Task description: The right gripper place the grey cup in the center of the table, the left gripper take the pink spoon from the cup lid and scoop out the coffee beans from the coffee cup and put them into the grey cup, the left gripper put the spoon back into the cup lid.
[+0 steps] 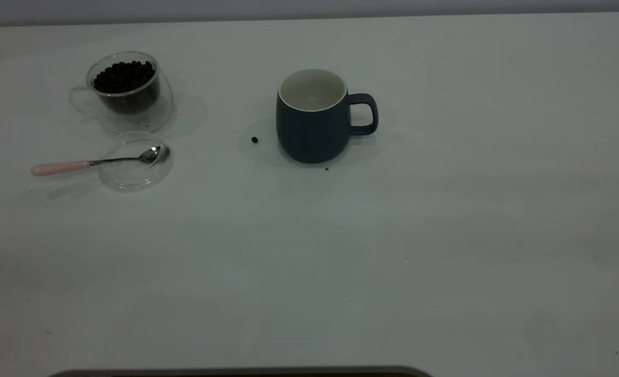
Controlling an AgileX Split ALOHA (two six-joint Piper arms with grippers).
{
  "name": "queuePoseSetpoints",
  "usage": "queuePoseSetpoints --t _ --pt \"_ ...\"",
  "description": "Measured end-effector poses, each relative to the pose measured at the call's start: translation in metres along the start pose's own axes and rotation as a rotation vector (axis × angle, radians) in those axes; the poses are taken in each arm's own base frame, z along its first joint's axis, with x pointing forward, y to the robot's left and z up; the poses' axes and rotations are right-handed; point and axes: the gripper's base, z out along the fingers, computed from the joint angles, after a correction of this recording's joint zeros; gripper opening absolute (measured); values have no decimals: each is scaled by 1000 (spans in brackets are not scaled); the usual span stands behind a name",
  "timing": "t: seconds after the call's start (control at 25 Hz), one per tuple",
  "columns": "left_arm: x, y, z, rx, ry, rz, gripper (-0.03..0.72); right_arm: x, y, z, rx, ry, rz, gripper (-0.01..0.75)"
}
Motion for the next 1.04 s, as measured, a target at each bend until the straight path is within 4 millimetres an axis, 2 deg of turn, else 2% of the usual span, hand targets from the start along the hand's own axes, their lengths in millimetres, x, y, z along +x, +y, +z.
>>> queuePoseSetpoints --t 1.04 --pt "3 0 -1 2 6 1 484 0 0 0 0 0 0 420"
